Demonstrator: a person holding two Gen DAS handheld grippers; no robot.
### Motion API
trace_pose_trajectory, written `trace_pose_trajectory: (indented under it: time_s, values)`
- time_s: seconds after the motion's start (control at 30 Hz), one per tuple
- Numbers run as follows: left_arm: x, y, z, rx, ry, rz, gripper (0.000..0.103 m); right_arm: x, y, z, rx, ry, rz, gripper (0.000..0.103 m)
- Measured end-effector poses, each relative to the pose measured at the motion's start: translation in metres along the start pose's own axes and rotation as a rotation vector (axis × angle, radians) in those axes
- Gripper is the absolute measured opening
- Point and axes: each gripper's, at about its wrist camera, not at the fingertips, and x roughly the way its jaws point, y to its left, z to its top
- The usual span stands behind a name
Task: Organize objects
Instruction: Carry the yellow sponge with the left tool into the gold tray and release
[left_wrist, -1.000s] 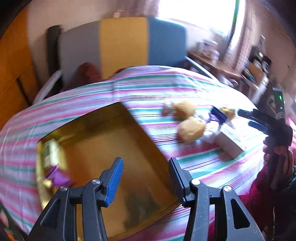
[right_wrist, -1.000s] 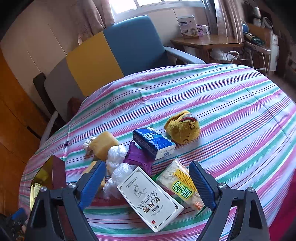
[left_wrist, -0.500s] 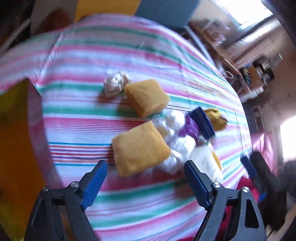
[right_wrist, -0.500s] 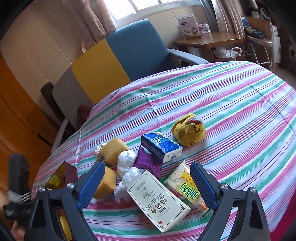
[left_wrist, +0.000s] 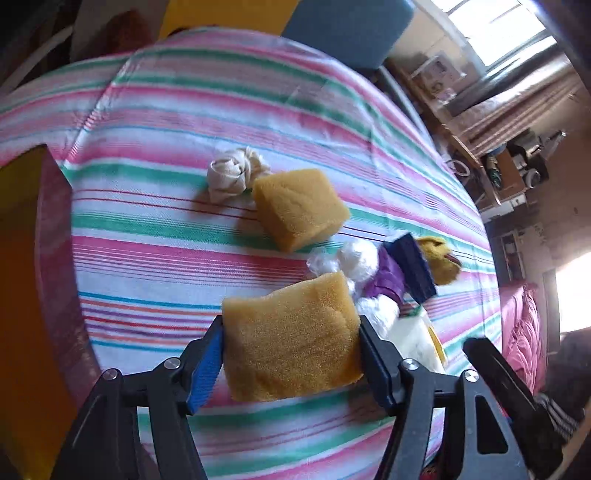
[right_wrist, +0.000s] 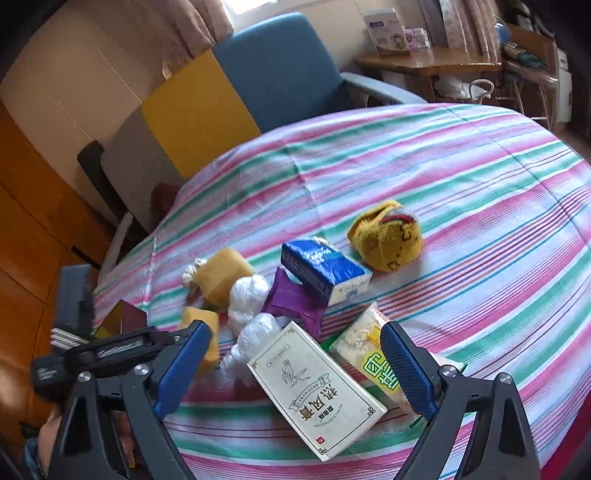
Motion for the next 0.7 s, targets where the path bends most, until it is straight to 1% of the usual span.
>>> trace_pose_trajectory:
  time_s: [0.07,0.13,0.2,0.27,0.33,0.4,0.5,0.6,0.63,0.7]
  values:
    - [-0.015,0.001,-0.006,0.020,-0.019,-0.011,0.068,0.003,0.000,-0.002,-0.008,0.012,-0.016,0.094]
    - [-0.031,-0.001,-0.017,0.058,-0.043,-0.015,0.068,0.009,0.002,-0.003,-0.021,0.042,-0.020,0.094]
    - [-0.045,-0.002,-0.025,0.096,-0.065,-0.020,0.068,0.017,0.007,-0.006,-0.051,0.075,-0.030,0.094]
    - [-0.063,-0.001,-0.040,0.139,-0.094,-0.013,0.068,0.024,0.014,-0.009,-0.095,0.104,-0.055,0.094]
    - [-0.079,0.001,-0.050,0.158,-0.116,-0.018,0.068,0.029,0.018,-0.013,-0.131,0.125,-0.090,0.094]
    - [-0.095,0.007,-0.062,0.176,-0.136,-0.015,0.068,0.033,0.021,-0.015,-0.150,0.142,-0.097,0.094]
    - [-0.113,0.019,-0.077,0.173,-0.152,-0.019,0.068,0.036,0.026,-0.018,-0.193,0.153,-0.141,0.094]
    - [-0.129,0.036,-0.090,0.159,-0.172,-0.015,0.068,0.032,0.033,-0.019,-0.246,0.113,-0.188,0.092]
    - [-0.135,0.042,-0.094,0.154,-0.178,-0.012,0.068,0.031,0.035,-0.020,-0.261,0.103,-0.196,0.092]
    - [-0.147,0.059,-0.102,0.132,-0.199,0.005,0.068,0.032,0.036,-0.022,-0.276,0.116,-0.199,0.089]
